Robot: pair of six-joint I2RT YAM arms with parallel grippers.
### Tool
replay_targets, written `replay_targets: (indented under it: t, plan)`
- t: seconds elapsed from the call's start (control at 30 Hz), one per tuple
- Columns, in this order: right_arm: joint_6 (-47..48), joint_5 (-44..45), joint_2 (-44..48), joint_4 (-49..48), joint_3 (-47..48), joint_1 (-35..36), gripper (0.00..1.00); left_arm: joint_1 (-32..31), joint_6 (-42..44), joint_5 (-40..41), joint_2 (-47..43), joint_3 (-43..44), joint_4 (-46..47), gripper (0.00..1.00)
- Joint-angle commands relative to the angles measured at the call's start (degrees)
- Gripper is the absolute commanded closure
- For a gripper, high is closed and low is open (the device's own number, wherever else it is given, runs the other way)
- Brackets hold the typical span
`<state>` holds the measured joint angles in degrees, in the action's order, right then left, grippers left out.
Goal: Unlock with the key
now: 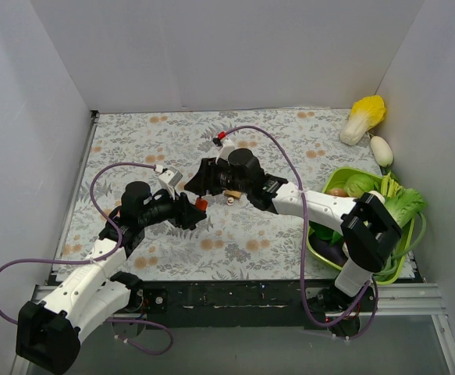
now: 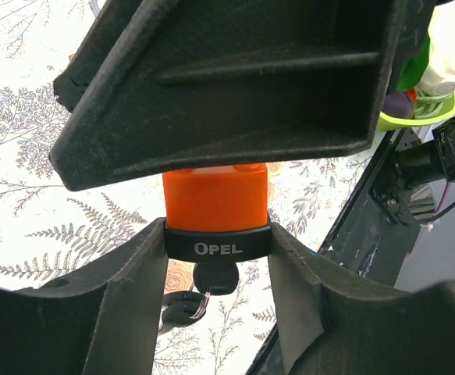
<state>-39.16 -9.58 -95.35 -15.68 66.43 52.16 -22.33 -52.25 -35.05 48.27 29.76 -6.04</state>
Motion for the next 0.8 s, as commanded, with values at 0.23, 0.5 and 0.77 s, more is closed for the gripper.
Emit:
replay_targets:
  t: [0.23, 0.5, 0.77]
  plan:
    - [-2.95, -3.34, 2.71, -8.23, -2.8, -1.01, 0.42, -0.26, 0.75, 0.24, 0.07, 2.76, 1.65, 1.0]
    - [5.21, 0.79, 9.12, -0.86, -3.24, -5.39, 0.33, -0.26, 1.97, 5.5, 3.14, 3.64, -0.01, 1.0]
    - [9.8, 5.19, 26.24, 6.62, -12.11, -14.1, 0.28, -0.17, 4.0, 13.32, 17.88, 9.35, -6.6, 1.0]
